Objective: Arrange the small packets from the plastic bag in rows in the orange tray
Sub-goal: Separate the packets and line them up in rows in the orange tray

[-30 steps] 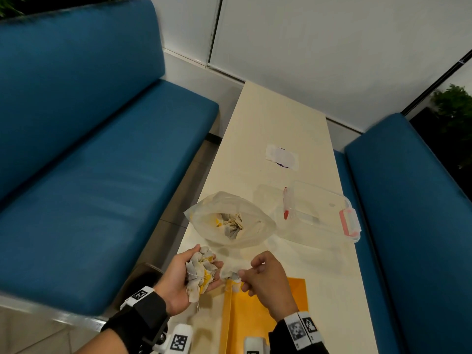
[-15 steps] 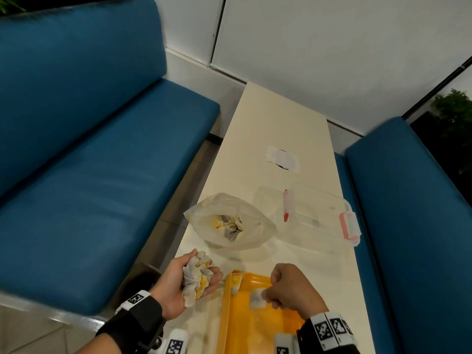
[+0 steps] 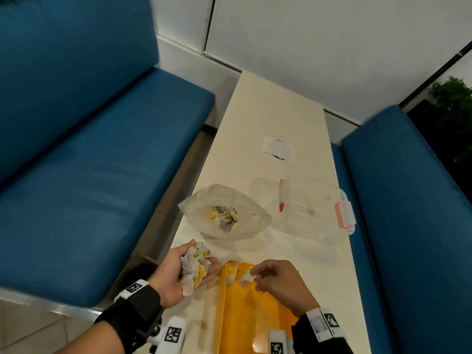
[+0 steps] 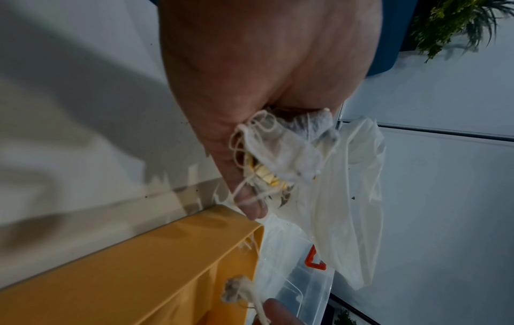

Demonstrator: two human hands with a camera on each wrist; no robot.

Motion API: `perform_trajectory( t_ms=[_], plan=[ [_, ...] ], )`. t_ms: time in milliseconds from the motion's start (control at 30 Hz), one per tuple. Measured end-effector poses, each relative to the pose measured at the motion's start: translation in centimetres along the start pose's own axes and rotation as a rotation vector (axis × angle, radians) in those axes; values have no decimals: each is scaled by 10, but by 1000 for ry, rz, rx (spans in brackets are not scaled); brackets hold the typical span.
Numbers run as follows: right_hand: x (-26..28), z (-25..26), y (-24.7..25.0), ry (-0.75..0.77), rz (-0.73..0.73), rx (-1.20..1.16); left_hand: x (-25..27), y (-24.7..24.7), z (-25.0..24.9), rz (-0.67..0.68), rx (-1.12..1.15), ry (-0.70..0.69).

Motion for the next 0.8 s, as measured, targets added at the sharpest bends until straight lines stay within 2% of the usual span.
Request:
perform_trajectory(
  t_ms=[200, 300, 433, 600, 800],
  plan=[
    [-9, -17, 2, 67, -107, 156, 1, -3, 2, -3, -5, 13],
    [-12, -25, -3, 18, -93, 44, 0, -3, 5, -2, -3, 19],
    [-13, -26, -11, 28, -77, -55, -3, -2, 7, -8, 8, 23],
    [-15, -34, -29, 1, -21, -20, -6, -1, 7, -11, -4, 19],
    [-20, -34, -53, -7, 122, 79, -8, 0, 7, -15, -15, 14]
  ],
)
Point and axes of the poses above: each hand's wrist, its own x-axis away from the middle knuckle, its own y-axis out of the back of the hand, z = x × y, the point moved 9 cm from there along -x, towards the middle knuckle
